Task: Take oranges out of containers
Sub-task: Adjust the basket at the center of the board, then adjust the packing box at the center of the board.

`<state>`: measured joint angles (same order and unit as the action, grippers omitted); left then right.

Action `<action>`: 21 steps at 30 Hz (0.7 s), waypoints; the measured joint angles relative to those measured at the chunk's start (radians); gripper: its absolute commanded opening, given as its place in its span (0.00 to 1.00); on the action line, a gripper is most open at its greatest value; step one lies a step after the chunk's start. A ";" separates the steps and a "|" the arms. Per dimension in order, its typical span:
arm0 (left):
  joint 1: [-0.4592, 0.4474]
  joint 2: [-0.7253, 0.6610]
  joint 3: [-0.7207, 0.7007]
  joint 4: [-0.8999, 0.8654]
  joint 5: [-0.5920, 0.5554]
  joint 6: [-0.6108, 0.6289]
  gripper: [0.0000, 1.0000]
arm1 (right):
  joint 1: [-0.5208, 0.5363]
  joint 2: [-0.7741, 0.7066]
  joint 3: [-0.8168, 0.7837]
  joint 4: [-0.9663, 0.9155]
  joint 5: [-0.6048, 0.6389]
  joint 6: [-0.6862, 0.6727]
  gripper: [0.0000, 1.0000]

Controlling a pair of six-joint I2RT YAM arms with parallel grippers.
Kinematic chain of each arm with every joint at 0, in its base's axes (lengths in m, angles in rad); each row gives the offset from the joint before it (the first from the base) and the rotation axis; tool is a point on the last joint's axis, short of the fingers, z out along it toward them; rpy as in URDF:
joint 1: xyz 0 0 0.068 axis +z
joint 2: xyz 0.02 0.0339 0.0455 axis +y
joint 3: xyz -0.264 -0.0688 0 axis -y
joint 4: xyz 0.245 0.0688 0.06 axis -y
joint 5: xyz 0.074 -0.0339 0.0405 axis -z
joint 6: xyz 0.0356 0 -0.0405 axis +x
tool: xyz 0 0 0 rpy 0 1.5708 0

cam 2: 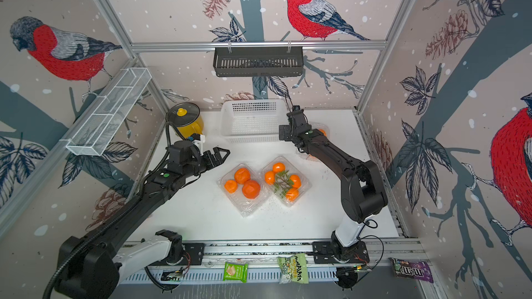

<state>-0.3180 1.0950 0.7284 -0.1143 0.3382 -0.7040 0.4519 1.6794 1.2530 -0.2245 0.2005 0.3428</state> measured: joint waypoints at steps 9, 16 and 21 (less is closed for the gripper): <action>-0.079 0.051 0.022 0.008 -0.003 -0.008 0.98 | 0.061 0.030 -0.082 0.059 -0.097 0.076 1.00; -0.083 0.003 0.011 -0.010 -0.033 -0.006 0.98 | 0.078 -0.061 -0.161 0.034 -0.060 0.069 1.00; -0.084 -0.003 -0.008 -0.048 -0.032 -0.015 0.98 | 0.229 -0.131 -0.174 0.011 0.042 0.019 1.00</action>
<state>-0.4023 1.0916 0.7208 -0.1623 0.3061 -0.7189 0.6804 1.5482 1.0794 -0.2134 0.2428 0.3622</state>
